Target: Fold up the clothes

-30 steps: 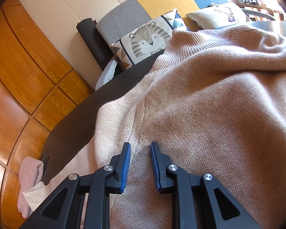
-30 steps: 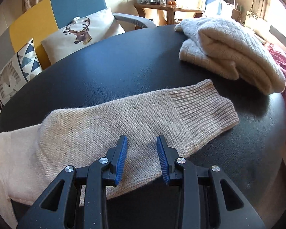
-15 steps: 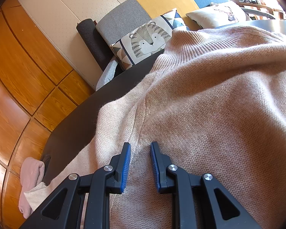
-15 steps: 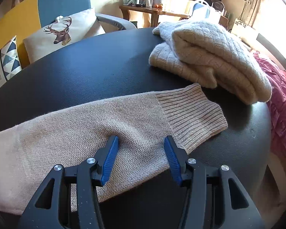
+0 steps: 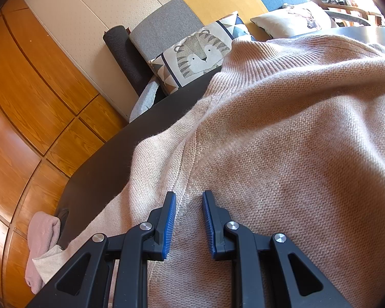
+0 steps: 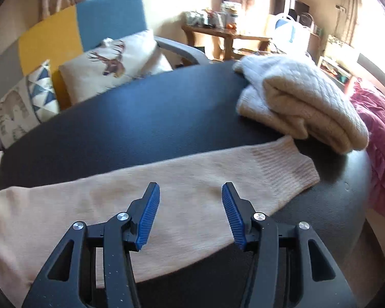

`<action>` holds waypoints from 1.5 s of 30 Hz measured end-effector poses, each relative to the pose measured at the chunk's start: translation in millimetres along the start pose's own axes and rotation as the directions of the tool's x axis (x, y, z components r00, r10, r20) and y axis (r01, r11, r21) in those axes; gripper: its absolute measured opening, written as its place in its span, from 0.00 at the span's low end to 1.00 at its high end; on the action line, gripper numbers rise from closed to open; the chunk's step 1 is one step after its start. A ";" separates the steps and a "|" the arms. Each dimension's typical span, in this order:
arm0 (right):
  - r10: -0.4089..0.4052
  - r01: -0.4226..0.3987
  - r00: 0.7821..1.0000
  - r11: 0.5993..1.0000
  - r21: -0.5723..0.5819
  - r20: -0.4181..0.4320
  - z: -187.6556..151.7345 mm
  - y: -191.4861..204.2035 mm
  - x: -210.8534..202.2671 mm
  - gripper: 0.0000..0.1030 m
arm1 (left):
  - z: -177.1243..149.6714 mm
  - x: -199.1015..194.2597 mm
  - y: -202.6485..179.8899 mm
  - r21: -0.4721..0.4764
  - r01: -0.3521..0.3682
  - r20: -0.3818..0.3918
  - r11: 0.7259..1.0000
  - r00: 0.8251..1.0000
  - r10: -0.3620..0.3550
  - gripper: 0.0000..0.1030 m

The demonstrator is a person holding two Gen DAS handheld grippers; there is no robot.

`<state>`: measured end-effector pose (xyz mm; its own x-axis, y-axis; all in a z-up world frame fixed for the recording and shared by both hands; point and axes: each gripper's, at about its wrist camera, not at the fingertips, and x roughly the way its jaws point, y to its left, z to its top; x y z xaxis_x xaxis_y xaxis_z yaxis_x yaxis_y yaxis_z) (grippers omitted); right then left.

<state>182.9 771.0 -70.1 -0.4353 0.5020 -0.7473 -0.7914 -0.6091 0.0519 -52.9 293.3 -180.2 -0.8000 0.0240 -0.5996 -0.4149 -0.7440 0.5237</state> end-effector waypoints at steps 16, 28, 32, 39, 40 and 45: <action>0.414 -0.461 0.884 0.848 -0.262 -0.215 -97.6 272.2 -9.4 0.29 | -0.2 -2.7 2.2 -0.021 0.024 -0.004 0.999 1.000 -0.024 0.21; 0.366 -0.384 0.924 0.877 -0.288 -0.115 -110.2 272.5 -13.3 0.29 | -47.0 -10.3 140.0 -0.459 0.226 0.042 0.859 0.972 -0.233 0.26; 0.366 -0.383 0.924 0.878 -0.288 -0.113 -109.3 272.9 -13.0 0.30 | -95.1 -13.5 223.0 -0.632 0.137 0.029 0.763 0.988 -0.153 0.26; 0.379 -0.396 0.918 0.877 -0.274 -0.113 -108.3 270.2 -12.8 0.30 | -209.2 -20.9 348.1 -0.904 -0.016 -0.018 0.428 1.000 -0.002 0.29; 0.380 -0.396 0.918 0.876 -0.273 -0.112 -108.5 270.1 -12.8 0.30 | -221.6 -21.6 357.9 -0.918 -0.039 -0.033 0.395 0.999 0.022 0.31; 0.381 -0.397 0.918 0.877 -0.272 -0.112 -109.1 270.4 -12.4 0.30 | -229.3 14.6 363.9 -0.895 -0.047 -0.095 0.444 0.992 -0.085 0.32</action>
<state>21.1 533.1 -119.1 -0.6533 0.1597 -0.7401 -0.4042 -0.9001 0.1626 -116.2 -130.1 -137.1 -0.7169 0.0239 -0.6967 0.2418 -0.9288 -0.2807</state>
